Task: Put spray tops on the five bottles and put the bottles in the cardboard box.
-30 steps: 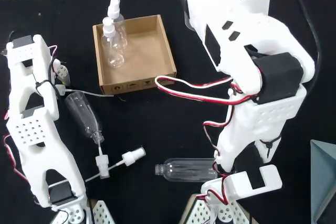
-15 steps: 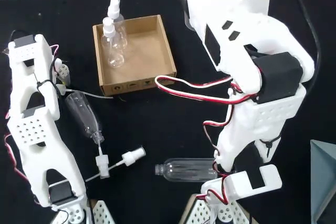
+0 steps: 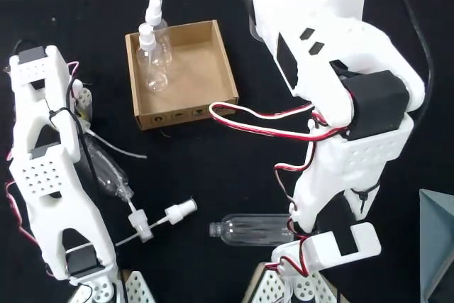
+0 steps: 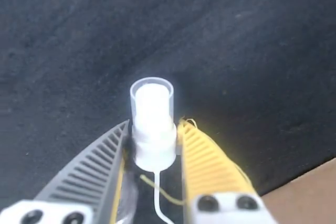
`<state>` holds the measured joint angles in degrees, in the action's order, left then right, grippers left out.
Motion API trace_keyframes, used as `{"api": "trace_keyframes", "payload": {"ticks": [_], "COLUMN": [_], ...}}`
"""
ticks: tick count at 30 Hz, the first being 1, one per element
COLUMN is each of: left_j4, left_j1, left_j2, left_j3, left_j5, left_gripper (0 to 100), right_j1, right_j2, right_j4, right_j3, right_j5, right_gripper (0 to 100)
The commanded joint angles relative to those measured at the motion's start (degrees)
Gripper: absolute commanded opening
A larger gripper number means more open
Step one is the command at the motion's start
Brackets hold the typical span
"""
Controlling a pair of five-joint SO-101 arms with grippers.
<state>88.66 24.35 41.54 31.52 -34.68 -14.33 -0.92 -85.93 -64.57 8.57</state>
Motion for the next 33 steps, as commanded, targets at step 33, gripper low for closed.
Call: {"api": "trace_keyframes", "payload": {"ticks": [33], "left_j4": [-4.13], "left_j1": [-1.01], "left_j2": [-37.45], "left_j3": [3.38], "left_j5": [1.23], "left_gripper": [6], "right_j1": [1.93], "right_j2": [2.33], "right_j4": [0.88], "right_j3": [-2.59], "right_j5": [-0.26], "right_gripper": [5.0]}}
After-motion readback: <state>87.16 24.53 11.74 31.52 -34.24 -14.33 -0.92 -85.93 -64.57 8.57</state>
